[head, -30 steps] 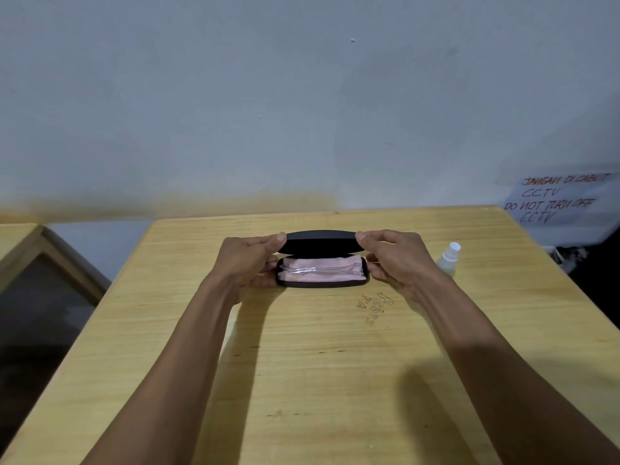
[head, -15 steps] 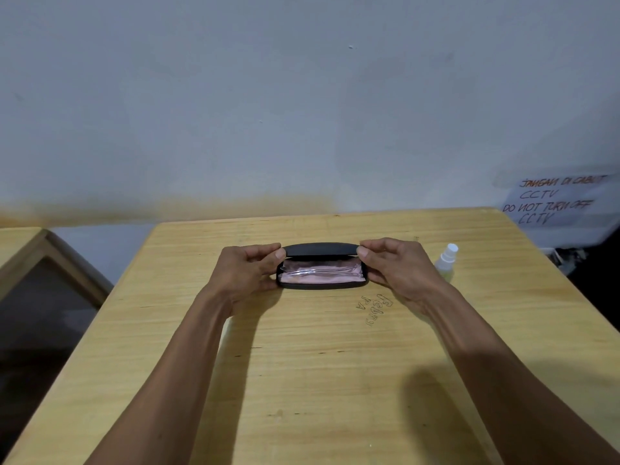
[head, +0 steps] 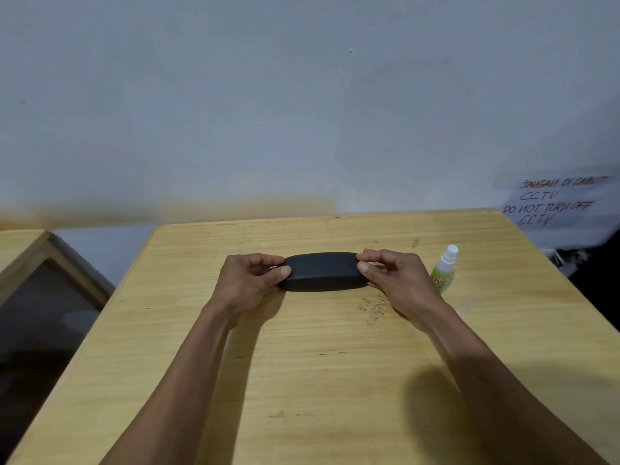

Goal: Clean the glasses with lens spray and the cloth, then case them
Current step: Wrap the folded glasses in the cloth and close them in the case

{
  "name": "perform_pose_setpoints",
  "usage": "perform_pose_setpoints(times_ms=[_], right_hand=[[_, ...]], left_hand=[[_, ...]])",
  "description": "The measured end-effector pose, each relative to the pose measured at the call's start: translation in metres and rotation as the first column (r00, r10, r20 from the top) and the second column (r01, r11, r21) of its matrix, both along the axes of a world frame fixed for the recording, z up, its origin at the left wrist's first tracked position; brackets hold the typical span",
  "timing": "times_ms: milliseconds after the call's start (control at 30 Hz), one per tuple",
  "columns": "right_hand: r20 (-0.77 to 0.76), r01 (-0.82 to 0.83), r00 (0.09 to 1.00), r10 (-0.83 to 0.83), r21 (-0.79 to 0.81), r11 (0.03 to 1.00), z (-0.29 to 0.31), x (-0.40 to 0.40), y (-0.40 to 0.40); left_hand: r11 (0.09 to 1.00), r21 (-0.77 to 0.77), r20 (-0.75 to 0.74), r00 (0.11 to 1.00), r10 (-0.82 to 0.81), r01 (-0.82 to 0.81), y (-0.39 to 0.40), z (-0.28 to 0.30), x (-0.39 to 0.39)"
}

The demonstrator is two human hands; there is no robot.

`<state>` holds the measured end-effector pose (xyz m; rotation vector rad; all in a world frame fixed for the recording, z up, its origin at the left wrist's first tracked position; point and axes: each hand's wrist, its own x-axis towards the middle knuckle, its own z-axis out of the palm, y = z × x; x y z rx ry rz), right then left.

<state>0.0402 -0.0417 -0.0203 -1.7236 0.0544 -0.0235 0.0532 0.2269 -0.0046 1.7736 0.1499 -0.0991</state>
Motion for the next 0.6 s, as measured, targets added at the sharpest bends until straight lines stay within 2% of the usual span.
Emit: perform_pose_setpoints(times_ms=[167,333,467,600], right_hand=[[0.009,-0.007,1.0,0.008,-0.096,0.995,-0.003,-0.003,-0.002],[0.055,0.007,0.998,0.003,-0.188,0.982,-0.007,-0.009,0.002],[0.102,0.034,0.995,-0.012,-0.215,0.976,-0.013,-0.015,0.01],[0.208,0.097,0.978,-0.01,-0.413,0.906,-0.015,-0.018,0.014]], left_hand=[[0.997,0.074,0.012,1.0,-0.02,0.019,0.0,0.003,-0.005],[0.987,0.16,0.086,0.996,-0.013,-0.001,-0.007,0.006,-0.013],[0.95,0.304,0.183,0.983,0.011,-0.067,-0.015,0.001,-0.022],[0.887,0.445,0.271,0.962,-0.001,-0.125,-0.02,-0.006,-0.027]])
